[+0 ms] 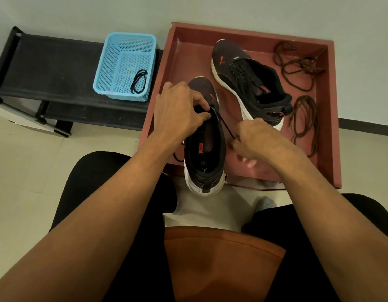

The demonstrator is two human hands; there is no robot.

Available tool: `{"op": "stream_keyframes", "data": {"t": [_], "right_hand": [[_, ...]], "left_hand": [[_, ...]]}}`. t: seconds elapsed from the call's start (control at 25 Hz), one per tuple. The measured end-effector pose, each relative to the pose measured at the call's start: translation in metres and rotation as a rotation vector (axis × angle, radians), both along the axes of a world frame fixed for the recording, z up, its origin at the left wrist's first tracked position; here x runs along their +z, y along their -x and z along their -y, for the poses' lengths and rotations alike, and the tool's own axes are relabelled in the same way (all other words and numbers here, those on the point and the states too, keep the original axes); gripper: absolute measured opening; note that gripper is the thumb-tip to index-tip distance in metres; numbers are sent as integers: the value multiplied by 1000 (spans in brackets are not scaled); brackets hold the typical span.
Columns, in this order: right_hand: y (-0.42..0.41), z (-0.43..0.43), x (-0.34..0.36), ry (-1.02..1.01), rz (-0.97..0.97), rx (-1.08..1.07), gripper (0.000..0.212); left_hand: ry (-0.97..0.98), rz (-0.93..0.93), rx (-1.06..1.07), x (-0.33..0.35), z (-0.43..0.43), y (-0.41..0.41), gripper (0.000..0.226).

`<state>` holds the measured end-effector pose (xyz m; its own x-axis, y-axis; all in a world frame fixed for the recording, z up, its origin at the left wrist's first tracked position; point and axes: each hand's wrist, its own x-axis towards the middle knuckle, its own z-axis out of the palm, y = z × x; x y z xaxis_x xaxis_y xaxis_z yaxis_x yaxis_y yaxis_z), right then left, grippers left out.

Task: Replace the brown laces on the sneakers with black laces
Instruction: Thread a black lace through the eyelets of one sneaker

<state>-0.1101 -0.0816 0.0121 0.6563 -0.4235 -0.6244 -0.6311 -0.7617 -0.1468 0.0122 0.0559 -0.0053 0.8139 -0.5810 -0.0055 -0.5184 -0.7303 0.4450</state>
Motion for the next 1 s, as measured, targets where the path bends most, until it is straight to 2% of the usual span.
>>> {"op": "stream_keyframes", "data": {"t": [0.08, 0.16, 0.24, 0.28, 0.4, 0.52, 0.6, 0.68, 0.72, 0.8, 0.92, 1.0], "right_hand": [[0, 3, -6, 40, 136, -23, 20], [0, 5, -11, 88, 429, -15, 28], [-3, 4, -10, 12, 664, -11, 26], [-5, 2, -8, -10, 716, 0, 22], [-12, -4, -12, 19, 735, 1, 13], [-13, -5, -14, 136, 645, 19, 16], [-7, 2, -18, 206, 437, 70, 19], [2, 7, -23, 186, 148, 146, 26], [5, 9, -25, 168, 75, 155, 29], [3, 12, -26, 142, 171, 99, 28], [-8, 6, -17, 48, 581, 7, 23], [-12, 0, -13, -1, 711, -1, 17]], "left_hand": [[4, 3, -4, 0, 0, 0, 21], [6, -5, -2, -2, 1, -1, 19], [5, -7, -13, -4, 1, -2, 17], [6, -4, -24, -5, 2, -2, 17], [16, -1, -31, -9, 3, -5, 17], [20, 18, -30, -9, 2, -5, 17], [29, 21, -25, -8, 1, -4, 16], [35, 16, -19, -7, 0, -3, 15], [35, 15, -17, -6, 0, -3, 15], [31, 7, -11, -5, 0, -2, 15], [17, 16, -9, -3, 0, -1, 16], [12, 26, -17, -3, 0, -1, 16]]}}
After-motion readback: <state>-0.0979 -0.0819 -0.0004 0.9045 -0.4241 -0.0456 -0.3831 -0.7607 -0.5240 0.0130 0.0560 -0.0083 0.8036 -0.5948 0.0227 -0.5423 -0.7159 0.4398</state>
